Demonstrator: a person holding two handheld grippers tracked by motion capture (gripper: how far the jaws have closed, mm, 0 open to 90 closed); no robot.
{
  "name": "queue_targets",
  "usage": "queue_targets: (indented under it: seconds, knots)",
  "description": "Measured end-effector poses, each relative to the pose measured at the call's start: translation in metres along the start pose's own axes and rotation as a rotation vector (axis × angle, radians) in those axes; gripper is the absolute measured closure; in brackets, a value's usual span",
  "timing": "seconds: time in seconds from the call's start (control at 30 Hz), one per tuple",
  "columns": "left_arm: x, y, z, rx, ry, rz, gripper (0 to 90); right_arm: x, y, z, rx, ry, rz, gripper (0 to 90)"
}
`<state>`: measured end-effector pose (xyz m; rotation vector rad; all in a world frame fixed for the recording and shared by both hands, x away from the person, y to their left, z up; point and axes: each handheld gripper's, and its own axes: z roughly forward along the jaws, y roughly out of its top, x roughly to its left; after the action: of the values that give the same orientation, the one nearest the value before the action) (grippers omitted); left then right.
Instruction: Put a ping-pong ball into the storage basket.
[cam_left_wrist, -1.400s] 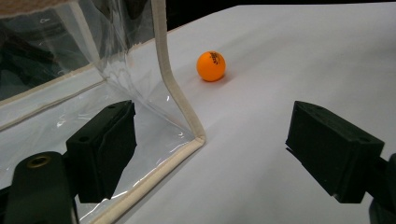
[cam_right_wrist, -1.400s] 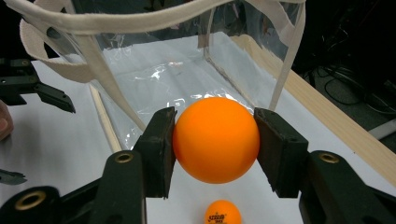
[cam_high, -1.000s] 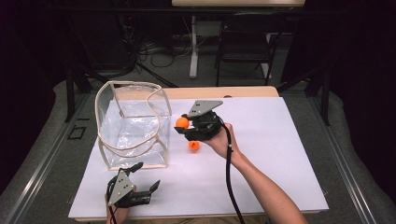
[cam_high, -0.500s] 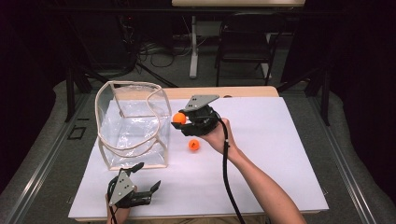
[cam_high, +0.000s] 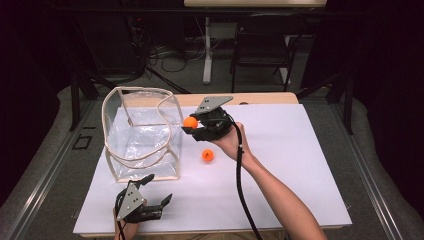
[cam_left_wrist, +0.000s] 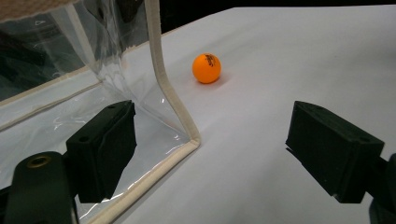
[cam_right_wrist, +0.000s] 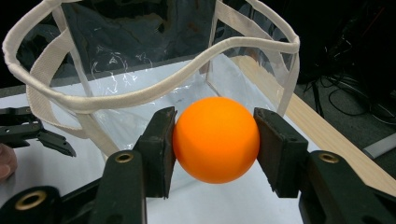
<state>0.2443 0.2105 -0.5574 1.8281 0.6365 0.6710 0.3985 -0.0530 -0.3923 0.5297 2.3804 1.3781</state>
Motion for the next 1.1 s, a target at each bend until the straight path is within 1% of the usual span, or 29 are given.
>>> queue_targets:
  seconds: [0.2, 0.33, 0.4, 0.63, 0.73, 0.9, 1.1]
  knots:
    - [0.0, 0.0, 0.0, 0.001, -0.001, 0.0, 15.7, 0.0, 0.003, 0.003, 0.009, -0.001, -0.006, 50.7]
    - [0.001, 0.0, 0.001, 0.002, 0.002, -0.003, 15.7, 0.0, 0.005, 0.003, 0.001, 0.001, -0.003, 50.8]
    - [0.001, -0.001, 0.002, 0.002, -0.002, -0.01, 15.7, 0.0, 0.009, 0.002, -0.002, 0.001, -0.01, 50.7]
    - [0.0, -0.001, 0.002, 0.007, -0.008, -0.001, 15.7, 0.002, 0.017, 0.001, 0.0, -0.003, -0.028, 50.8]
    - [-0.001, 0.0, 0.001, 0.005, -0.005, -0.004, 15.7, 0.001, 0.019, 0.0, -0.005, -0.003, -0.026, 50.7]
    - [-0.002, 0.001, 0.002, 0.004, -0.004, 0.002, 15.7, 0.003, 0.026, 0.0, -0.016, 0.001, -0.025, 50.7]
    - [-0.002, 0.0, 0.0, 0.004, 0.0, 0.003, 15.7, 0.006, 0.033, 0.005, -0.015, 0.006, -0.04, 50.7]
